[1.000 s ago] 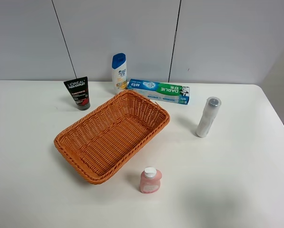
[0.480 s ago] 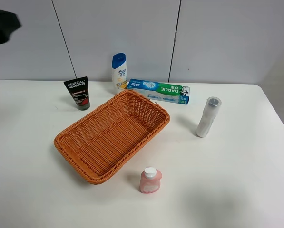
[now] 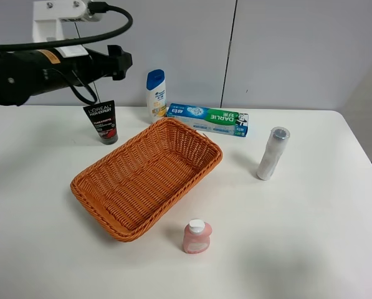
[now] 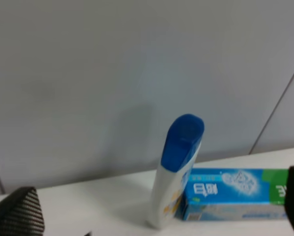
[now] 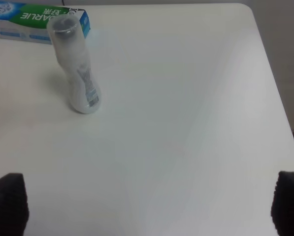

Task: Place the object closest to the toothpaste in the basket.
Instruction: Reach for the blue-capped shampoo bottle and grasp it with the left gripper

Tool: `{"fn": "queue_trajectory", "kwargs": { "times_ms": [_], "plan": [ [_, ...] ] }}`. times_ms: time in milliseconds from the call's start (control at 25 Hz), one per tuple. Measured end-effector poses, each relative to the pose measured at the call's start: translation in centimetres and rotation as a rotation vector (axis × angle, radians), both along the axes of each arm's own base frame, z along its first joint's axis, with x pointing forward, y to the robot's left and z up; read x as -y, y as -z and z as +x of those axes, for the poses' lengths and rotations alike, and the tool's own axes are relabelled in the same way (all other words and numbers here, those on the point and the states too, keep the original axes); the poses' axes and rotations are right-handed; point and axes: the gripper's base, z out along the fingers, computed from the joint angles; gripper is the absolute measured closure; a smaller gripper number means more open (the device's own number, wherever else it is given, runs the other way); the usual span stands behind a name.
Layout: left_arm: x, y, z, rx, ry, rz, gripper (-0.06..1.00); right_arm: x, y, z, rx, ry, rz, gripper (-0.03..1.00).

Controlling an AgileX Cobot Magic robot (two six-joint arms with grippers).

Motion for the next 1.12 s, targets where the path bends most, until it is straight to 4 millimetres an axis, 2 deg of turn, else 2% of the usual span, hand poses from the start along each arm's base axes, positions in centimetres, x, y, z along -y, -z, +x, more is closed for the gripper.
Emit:
{"fn": "queue_trajectory", "kwargs": {
  "times_ms": [200, 600, 960, 1120],
  "plan": [
    [1.4, 1.6, 2.1, 0.07, 0.015, 0.013, -0.05, 0.0, 0.0, 0.0, 0.0, 0.0, 0.0, -0.03],
    [2.6, 5.6, 4.2, 0.114, 0.076, 0.09, -0.05, 0.0, 0.0, 0.0, 0.0, 0.0, 0.0, -0.03],
    [4.6, 8.3, 8.3, 0.109, 0.101, 0.078, -0.05, 0.0, 0.0, 0.0, 0.0, 0.0, 0.0, -0.03],
    [5.2, 10.2, 9.8, 0.083, 0.096, 0.055, -0.05, 0.0, 0.0, 0.0, 0.0, 0.0, 0.0, -0.03]
  ]
}}
